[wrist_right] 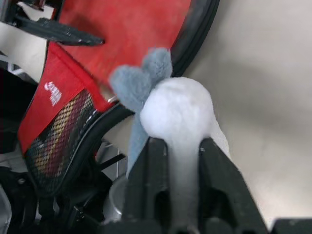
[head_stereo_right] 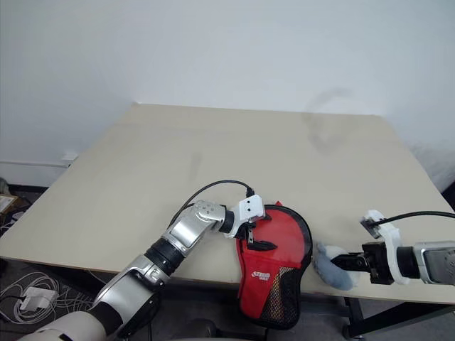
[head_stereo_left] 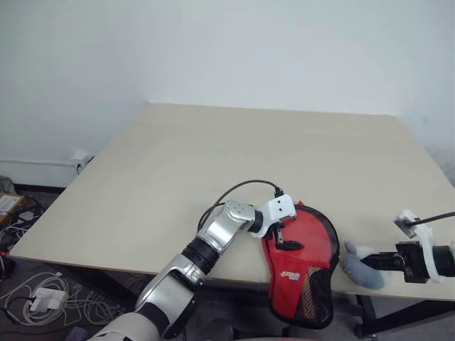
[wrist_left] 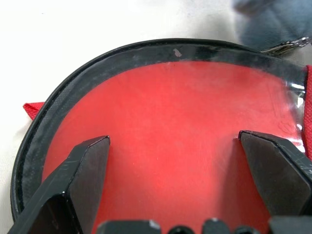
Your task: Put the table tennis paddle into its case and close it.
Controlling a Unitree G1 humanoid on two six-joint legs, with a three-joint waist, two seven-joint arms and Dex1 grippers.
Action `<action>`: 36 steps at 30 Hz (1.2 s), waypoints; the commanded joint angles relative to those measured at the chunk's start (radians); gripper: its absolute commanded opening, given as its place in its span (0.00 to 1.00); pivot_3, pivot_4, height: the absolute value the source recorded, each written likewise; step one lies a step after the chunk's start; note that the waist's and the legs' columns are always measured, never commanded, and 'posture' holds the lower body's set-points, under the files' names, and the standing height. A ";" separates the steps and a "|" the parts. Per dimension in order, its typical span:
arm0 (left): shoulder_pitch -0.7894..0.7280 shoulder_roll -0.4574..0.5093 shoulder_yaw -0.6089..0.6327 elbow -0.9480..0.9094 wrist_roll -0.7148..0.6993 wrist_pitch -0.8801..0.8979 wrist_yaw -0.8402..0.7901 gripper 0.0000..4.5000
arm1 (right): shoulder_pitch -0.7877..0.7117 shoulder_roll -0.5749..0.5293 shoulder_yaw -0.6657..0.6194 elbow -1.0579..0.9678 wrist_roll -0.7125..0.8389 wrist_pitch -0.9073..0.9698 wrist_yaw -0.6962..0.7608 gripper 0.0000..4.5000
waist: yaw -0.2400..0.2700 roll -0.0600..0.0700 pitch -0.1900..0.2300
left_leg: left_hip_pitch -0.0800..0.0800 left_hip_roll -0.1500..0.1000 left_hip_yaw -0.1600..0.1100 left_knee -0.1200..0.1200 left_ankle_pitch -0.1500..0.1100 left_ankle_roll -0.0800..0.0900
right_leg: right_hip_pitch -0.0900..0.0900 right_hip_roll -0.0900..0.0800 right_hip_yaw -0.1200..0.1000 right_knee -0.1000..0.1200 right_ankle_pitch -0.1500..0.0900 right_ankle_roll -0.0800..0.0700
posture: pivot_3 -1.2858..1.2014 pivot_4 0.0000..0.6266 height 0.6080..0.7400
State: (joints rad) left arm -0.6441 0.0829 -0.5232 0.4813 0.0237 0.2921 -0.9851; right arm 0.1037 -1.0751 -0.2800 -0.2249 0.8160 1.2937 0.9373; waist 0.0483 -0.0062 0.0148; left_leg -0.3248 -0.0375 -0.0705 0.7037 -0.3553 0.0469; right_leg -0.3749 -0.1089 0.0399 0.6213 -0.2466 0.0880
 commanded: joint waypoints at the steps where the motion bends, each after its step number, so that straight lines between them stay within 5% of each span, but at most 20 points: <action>1: 0.024 0.016 -0.039 0.064 0.064 0.023 0.025 1.00 | 0.062 0.000 -0.134 -0.006 0.044 0.052 0.010 0.03 | 0.005 0.000 0.000 | 0.000 0.000 0.000 0.000 0.000 0.000 | 0.000 0.000 0.000 0.000 0.000 0.000 | 0.52 0.00 0.82; 9: 0.035 0.015 -0.042 0.061 0.063 0.028 0.024 1.00 | 0.300 0.051 -0.294 -0.105 0.063 0.020 0.034 0.03 | 0.016 0.000 0.000 | -0.001 -0.001 0.000 0.000 0.000 0.000 | 0.000 -0.001 0.000 0.000 -0.001 0.001 | 0.52 0.00 0.82; 27: 0.031 0.012 -0.043 0.073 0.064 0.027 0.024 1.00 | 0.590 -0.013 -0.276 -0.312 0.063 -0.085 0.136 0.03 | 0.023 0.000 0.000 | 0.000 -0.001 -0.002 -0.001 -0.001 0.001 | 0.001 -0.001 -0.002 -0.002 -0.002 0.003 | 0.52 0.00 0.82; 32: 0.035 0.008 -0.042 0.071 0.062 0.030 0.026 1.00 | 0.557 0.008 -0.298 -0.260 0.116 -0.044 0.116 0.02 | 0.024 -0.001 0.000 | -0.001 -0.003 -0.003 -0.001 -0.002 0.002 | 0.001 -0.003 -0.003 -0.003 -0.003 0.004 | 0.52 0.00 0.82; 36: 0.038 0.008 -0.042 0.067 0.062 0.032 0.026 1.00 | 0.399 0.123 -0.308 -0.139 0.141 -0.005 -0.039 0.02 | 0.022 -0.005 0.000 | 0.000 -0.004 -0.002 -0.002 -0.002 0.003 | 0.001 -0.005 -0.003 -0.003 -0.003 0.004 | 0.52 0.00 0.82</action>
State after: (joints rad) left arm -0.6344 0.0641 -0.5291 0.4812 0.0229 0.2926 -0.9776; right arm 0.5256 -0.9814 -0.5798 -0.3986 0.9415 1.2671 0.9442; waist 0.0700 -0.0117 0.0148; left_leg -0.3252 -0.0416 -0.0729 0.7014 -0.3573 0.0496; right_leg -0.3740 -0.1148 0.0370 0.6181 -0.2491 0.0919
